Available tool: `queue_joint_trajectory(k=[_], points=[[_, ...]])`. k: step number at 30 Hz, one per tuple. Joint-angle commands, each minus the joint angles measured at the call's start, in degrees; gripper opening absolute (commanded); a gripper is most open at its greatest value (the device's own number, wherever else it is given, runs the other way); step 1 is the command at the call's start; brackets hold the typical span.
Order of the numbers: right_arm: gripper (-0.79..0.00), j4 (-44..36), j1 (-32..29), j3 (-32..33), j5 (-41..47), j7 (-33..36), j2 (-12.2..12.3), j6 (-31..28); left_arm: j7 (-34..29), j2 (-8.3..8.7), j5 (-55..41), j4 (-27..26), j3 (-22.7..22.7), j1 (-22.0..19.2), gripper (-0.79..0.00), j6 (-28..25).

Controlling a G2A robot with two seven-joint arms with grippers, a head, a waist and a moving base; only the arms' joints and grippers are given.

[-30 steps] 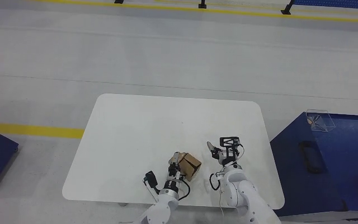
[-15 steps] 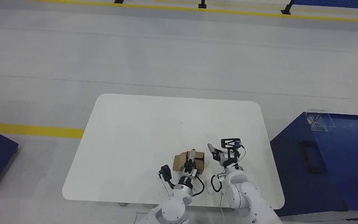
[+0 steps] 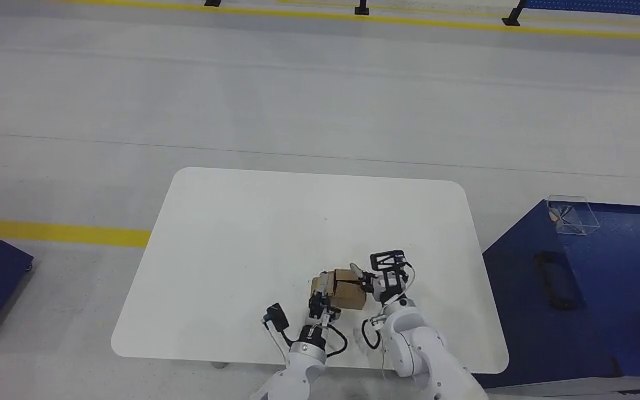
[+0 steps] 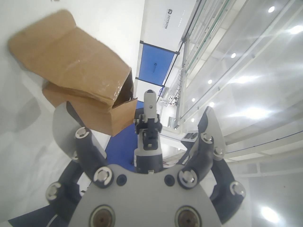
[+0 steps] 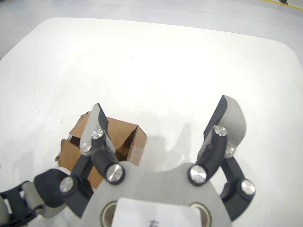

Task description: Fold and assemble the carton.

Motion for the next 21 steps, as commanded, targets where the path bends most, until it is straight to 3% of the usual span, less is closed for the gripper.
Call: queue_joint_trajectory(k=[1, 9, 13, 21], points=[[0.0, 1.22, 0.87, -0.93, -0.44, 0.06, -0.3, 0.58, -0.51, 0.26, -0.52, -0.4, -1.71, 1.17, 0.0, -0.44], [0.0, 3.48, 2.38, -2.84, -2.15, 0.1, -1.14, 1.83, -0.64, 0.25, -0.94, -0.4, -2.05, 1.37, 0.0, -0.03], [0.0, 4.36, 2.84, -3.29, -3.14, 0.25, -1.42, 2.03, -2.35, -0.21, -9.38, -1.27, -3.95, 1.76, 0.0, 1.35], [0.0, 4.55, 2.89, -3.06, -3.8, 0.15, -1.78, 2.05, -2.34, -2.08, -16.74, 4.82, -3.91, 0.3, 0.0, -6.64]])
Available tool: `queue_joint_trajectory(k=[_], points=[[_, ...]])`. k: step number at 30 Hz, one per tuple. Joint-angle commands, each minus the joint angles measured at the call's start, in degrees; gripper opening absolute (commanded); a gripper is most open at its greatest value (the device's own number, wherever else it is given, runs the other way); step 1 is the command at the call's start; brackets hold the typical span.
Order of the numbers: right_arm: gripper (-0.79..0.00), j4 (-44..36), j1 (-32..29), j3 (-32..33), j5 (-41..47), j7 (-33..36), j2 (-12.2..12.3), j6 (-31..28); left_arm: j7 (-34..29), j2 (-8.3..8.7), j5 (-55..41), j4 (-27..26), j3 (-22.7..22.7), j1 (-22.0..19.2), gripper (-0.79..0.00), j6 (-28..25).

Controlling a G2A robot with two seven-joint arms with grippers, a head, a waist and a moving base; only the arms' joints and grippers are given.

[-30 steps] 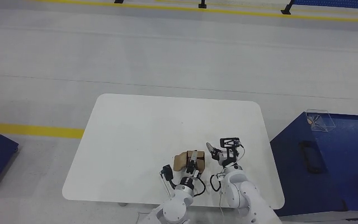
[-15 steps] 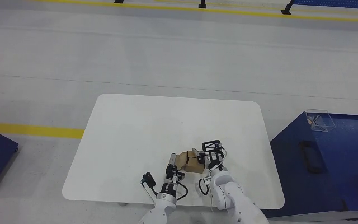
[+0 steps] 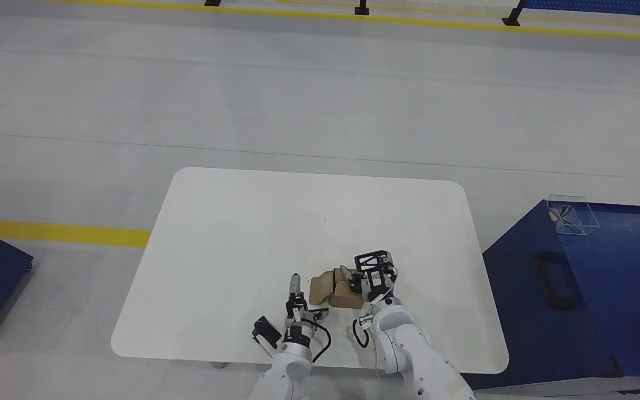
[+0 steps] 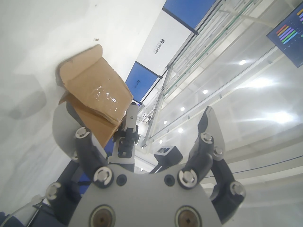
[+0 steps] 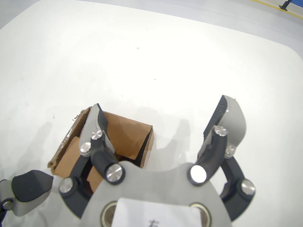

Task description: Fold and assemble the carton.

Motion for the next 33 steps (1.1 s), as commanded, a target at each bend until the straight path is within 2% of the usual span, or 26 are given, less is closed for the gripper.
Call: queue_joint_trajectory(k=[1, 6, 15, 23, 33], points=[[0.0, -0.05, -0.06, 0.1, -0.16, -0.04, -0.06, -0.06, 0.31, -0.53, -0.11, 2.25, 0.63, -1.03, 0.0, -0.95], [0.0, -0.08, -0.16, 0.32, -0.66, 0.1, -0.23, -0.21, 1.75, -1.81, 0.83, 6.25, 1.63, -3.27, 0.0, -4.29], [0.0, -0.11, -0.29, 0.65, -1.31, 0.42, -0.55, -0.66, 2.98, -3.64, 0.92, 11.03, 2.22, -5.91, 0.0, -5.62], [0.0, 0.4, -0.42, 0.67, -1.84, 0.34, -0.85, -1.27, 6.36, -4.75, 4.96, 14.47, 1.05, -6.79, 0.0, -12.65], [0.0, 0.51, -0.92, 1.07, -2.54, 0.19, -1.09, -2.09, 0.44, -5.28, 6.02, 14.57, -1.5, -6.46, 0.0, -22.33]])
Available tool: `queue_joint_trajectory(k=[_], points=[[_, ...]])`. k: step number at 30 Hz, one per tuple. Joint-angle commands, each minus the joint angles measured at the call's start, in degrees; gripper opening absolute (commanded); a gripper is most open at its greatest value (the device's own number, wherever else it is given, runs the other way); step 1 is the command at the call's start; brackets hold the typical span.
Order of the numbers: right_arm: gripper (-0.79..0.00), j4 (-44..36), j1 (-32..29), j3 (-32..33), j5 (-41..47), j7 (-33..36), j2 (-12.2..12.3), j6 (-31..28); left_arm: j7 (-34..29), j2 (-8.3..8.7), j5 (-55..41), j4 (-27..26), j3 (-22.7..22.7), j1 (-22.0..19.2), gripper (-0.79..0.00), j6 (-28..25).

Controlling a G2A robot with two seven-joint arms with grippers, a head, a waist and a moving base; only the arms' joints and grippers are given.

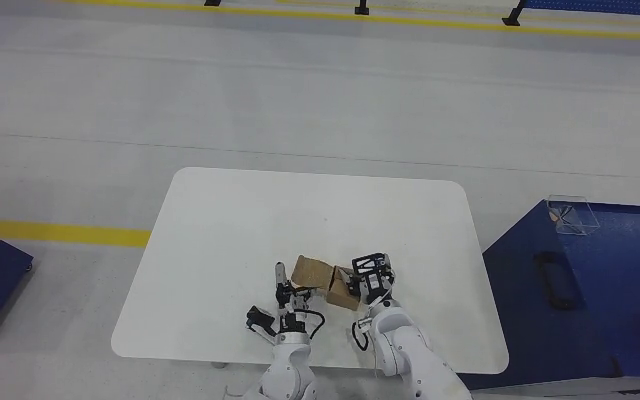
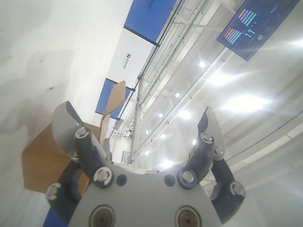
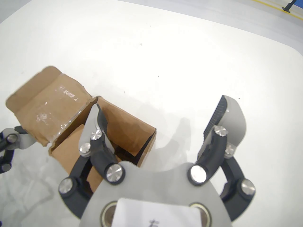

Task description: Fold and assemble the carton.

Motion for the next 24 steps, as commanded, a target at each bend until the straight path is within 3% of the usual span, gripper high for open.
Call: queue_joint_trajectory(k=[1, 6, 11, 19, 24], points=[[0.0, -0.1, -0.12, 0.08, -0.21, 0.04, -0.03, -0.13, -1.72, -0.07, 0.07, -0.46, -0.27, 0.24, 0.0, -1.48], [0.0, -0.91, -0.75, 0.69, -1.13, 0.14, 0.01, -0.43, -6.04, -0.09, 1.69, -1.98, -0.76, 1.16, 0.0, -3.76], [0.0, -1.98, -1.61, 2.05, -0.99, -0.2, 0.11, -0.53, -9.46, -0.21, 3.67, -3.0, -0.38, 1.74, 0.0, -2.01], [0.0, -4.05, -3.41, 10.96, 3.07, 0.04, 1.07, 0.26, -9.08, -0.89, 5.13, -2.68, -0.42, 0.48, 0.0, 3.98], [0.0, -2.76, -4.25, 13.9, 3.1, 3.09, 1.69, -3.03, -6.29, -0.94, 6.31, -4.69, -2.58, 0.97, 0.0, 3.24]])
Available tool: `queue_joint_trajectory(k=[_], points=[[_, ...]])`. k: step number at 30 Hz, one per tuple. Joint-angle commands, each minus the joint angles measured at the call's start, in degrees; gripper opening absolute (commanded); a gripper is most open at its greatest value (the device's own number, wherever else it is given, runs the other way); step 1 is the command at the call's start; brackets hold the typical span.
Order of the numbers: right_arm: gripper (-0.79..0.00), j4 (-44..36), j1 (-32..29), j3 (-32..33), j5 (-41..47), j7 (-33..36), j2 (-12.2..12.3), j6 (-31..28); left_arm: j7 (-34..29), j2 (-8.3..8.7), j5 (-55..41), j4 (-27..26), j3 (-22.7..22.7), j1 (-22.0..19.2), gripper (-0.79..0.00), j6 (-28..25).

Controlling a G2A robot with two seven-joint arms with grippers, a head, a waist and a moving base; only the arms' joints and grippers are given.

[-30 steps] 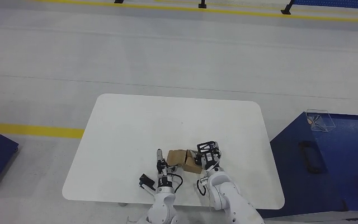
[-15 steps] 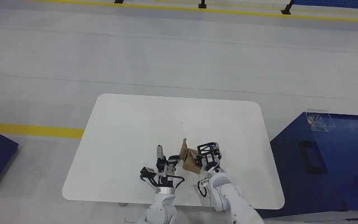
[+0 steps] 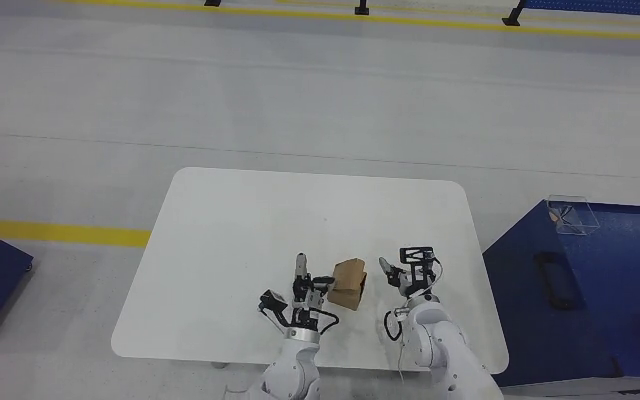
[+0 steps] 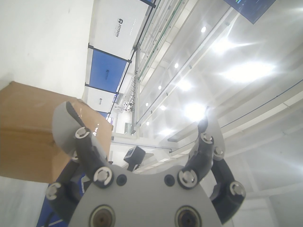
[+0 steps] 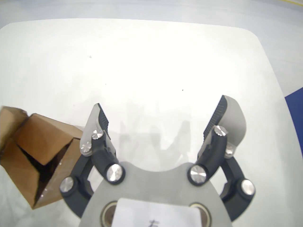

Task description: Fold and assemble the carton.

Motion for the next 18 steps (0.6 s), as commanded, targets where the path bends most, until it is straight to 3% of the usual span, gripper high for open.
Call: queue_joint_trajectory(k=[1, 8, 13, 18], points=[[0.0, 1.04, 0.01, 0.1, -0.97, 1.53, 0.14, -1.22, 1.95, 0.04, 0.84, -0.9, -1.22, 0.33, 0.0, -0.16], [0.0, 2.43, 1.26, -1.88, 0.35, 4.39, 0.0, -7.34, 5.38, -0.23, 3.18, -0.26, -2.44, -2.36, 0.0, 14.86], [0.0, 3.92, 3.51, -3.81, -0.66, 4.91, -0.42, -6.72, 4.03, -0.08, 3.89, -1.08, -3.15, -1.13, 0.0, 19.3], [0.0, 5.6, 5.8, -5.16, 0.15, 5.02, -0.8, -8.15, -1.1, 0.87, 5.25, -5.54, -4.7, 3.16, 0.0, 21.67]])
